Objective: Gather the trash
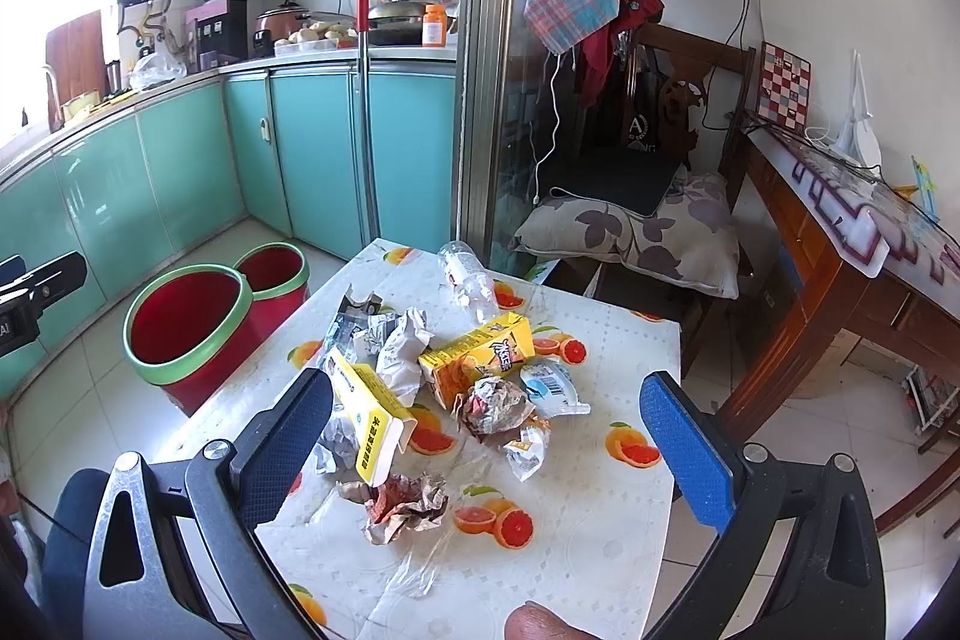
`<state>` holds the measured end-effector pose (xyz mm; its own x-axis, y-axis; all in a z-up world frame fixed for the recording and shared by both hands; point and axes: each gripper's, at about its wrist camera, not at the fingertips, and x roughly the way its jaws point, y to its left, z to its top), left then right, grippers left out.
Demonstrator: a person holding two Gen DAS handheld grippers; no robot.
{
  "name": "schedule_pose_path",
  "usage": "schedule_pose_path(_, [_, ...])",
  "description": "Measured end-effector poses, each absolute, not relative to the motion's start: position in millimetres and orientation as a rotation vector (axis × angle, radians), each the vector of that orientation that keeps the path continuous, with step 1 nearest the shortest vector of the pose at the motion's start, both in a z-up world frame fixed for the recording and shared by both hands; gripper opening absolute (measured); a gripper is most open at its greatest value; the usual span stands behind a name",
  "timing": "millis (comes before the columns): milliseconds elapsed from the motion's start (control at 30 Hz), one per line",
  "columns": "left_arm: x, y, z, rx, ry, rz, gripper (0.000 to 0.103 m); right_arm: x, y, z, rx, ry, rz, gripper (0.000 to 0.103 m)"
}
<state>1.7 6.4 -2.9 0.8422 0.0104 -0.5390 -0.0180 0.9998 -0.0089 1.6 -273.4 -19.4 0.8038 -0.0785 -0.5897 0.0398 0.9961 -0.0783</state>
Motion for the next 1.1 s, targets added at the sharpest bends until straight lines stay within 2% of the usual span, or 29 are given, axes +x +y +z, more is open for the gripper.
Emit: schedule_pose_path(1100, [-1.4,3.8,-0.3,-0.016,0.566,0.012,0.103,1.1,-273.0,-17.1,-0.065,0.633,-0.064,0.103])
